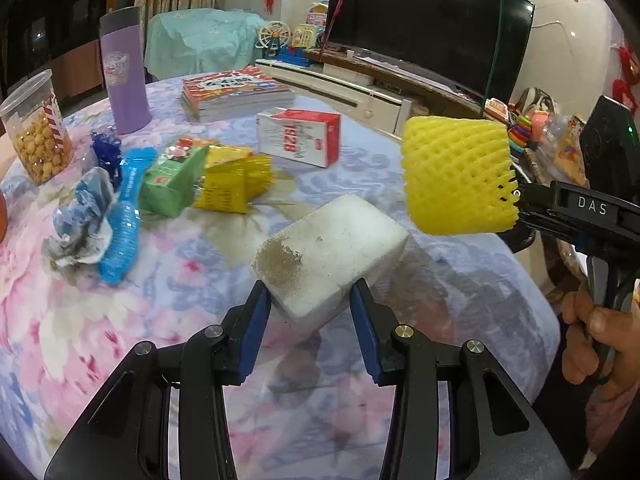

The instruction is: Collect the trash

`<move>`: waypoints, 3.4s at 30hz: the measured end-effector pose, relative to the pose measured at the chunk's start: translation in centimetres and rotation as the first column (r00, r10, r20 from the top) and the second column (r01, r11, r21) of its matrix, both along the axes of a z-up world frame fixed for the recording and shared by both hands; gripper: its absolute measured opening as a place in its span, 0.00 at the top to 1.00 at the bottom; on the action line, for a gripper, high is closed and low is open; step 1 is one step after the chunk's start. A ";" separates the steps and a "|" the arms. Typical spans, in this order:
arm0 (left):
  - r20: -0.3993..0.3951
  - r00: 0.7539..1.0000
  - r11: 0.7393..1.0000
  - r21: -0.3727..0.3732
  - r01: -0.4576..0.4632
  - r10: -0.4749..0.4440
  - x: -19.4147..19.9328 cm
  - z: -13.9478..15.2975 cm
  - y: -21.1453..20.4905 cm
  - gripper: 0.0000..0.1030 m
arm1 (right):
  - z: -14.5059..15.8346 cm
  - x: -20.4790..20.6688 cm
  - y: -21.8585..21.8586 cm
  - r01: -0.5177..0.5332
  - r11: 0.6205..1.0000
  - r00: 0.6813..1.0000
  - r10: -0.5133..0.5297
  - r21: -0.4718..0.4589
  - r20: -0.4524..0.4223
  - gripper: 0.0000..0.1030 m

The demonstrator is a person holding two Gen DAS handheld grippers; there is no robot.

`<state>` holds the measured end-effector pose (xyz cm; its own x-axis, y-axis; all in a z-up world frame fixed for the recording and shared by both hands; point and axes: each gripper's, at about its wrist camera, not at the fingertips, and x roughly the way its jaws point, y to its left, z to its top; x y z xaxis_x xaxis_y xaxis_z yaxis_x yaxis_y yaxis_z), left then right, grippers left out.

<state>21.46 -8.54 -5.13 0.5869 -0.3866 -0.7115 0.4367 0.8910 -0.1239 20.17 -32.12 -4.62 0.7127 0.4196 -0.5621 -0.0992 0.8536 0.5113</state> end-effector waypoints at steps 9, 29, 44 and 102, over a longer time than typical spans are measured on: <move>0.014 0.999 0.998 -0.045 0.032 -0.031 -1.3 1.0 -3.7 0.61 | 1.0 -2.3 -4.1 0.087 0.996 0.996 -0.087 -0.007 0.028 0.86; 0.032 0.994 0.994 -0.042 0.104 -0.103 -1.0 2.6 -10.0 0.61 | 1.8 -4.7 -10.7 0.229 0.973 0.971 -0.229 0.011 0.068 0.86; 0.038 0.988 0.988 -0.021 0.150 -0.149 -0.3 3.6 -14.3 0.61 | 1.5 -4.4 -13.9 0.285 0.958 0.956 -0.286 0.015 0.068 0.86; 0.002 0.989 0.989 0.018 0.146 -0.146 3.5 3.0 -19.6 0.37 | 2.3 -1.9 -16.8 0.333 0.943 0.943 -0.332 -0.025 0.033 0.27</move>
<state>24.93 -28.17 -2.10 0.5272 -0.4554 -0.7174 0.5629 0.8196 -0.1067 18.27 -48.89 -2.37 0.8245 0.1394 -0.5485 0.1789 0.8552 0.4864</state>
